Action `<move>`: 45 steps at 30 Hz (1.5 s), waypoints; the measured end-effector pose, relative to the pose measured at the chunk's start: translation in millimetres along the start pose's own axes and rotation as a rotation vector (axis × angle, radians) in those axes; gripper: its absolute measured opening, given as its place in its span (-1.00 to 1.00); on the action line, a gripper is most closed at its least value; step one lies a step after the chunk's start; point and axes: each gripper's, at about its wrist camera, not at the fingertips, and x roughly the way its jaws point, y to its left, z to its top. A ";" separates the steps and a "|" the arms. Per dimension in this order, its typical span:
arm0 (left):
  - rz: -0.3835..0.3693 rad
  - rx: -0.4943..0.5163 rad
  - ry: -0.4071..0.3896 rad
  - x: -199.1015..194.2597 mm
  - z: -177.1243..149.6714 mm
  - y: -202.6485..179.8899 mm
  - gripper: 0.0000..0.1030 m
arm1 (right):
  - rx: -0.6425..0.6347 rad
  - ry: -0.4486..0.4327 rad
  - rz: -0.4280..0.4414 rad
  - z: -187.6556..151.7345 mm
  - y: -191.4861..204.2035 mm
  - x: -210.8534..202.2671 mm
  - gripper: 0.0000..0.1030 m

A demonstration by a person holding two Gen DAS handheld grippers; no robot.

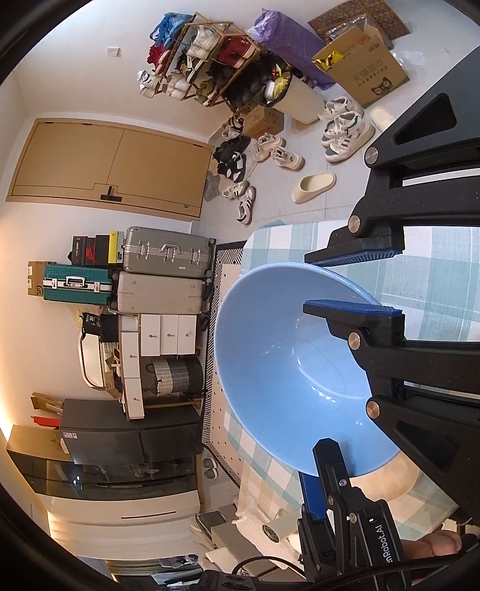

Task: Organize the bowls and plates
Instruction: 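Lift the light blue bowl with both grippers and carry it over the large bowl, then lower the light blue bowl into the large blue bowl with both grippers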

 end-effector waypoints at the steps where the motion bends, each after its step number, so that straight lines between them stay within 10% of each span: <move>1: 0.003 0.000 0.001 -0.6 0.4 1.1 -0.40 | -0.001 0.002 0.002 0.0 -1.0 2.1 -0.64; 45: 0.087 -0.045 0.090 99.6 -21.2 90.9 -0.40 | -0.033 0.158 0.062 -27.7 30.7 114.0 -0.62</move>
